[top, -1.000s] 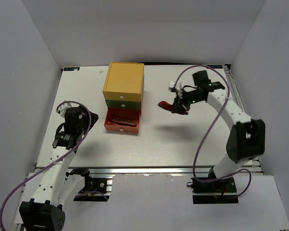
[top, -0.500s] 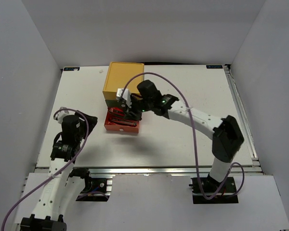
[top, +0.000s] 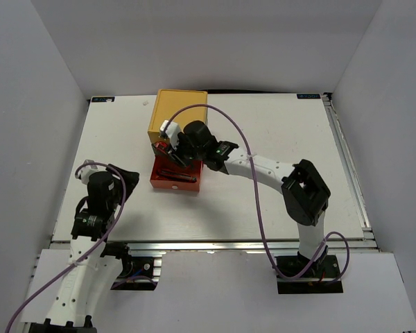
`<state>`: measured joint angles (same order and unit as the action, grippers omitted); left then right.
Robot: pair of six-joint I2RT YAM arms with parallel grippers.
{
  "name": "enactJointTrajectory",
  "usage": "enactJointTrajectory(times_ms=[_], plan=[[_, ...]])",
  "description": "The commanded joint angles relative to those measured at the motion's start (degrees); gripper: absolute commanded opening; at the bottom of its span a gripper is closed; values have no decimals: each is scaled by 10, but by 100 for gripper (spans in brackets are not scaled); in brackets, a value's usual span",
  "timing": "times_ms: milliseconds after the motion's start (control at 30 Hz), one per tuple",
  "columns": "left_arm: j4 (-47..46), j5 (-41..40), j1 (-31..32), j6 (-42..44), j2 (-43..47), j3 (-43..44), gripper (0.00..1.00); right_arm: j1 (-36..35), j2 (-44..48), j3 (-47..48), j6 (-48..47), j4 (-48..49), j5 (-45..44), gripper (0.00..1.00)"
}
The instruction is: Sort the tools into containers
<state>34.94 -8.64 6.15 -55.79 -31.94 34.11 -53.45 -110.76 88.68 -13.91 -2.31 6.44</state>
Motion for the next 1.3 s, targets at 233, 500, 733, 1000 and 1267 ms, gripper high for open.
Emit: enactJointTrajectory(times_ms=[233, 500, 733, 1000, 1267], plan=[[-20, 0, -3, 12, -38, 9, 72, -5, 32, -23, -45, 4, 51, 69], [-17, -3, -3, 16, -38, 5, 71, -4, 30, 79, -447, -356, 434, 74], [3, -17, -3, 19, -23, 10, 71, -64, -51, 131, -549, -543, 363, 0], [49, -49, -3, 29, -7, 26, 71, -103, -61, 30, -317, -238, 160, 0], [97, -103, -3, 52, -6, 66, 70, -105, -103, -5, -201, -55, -104, 5]])
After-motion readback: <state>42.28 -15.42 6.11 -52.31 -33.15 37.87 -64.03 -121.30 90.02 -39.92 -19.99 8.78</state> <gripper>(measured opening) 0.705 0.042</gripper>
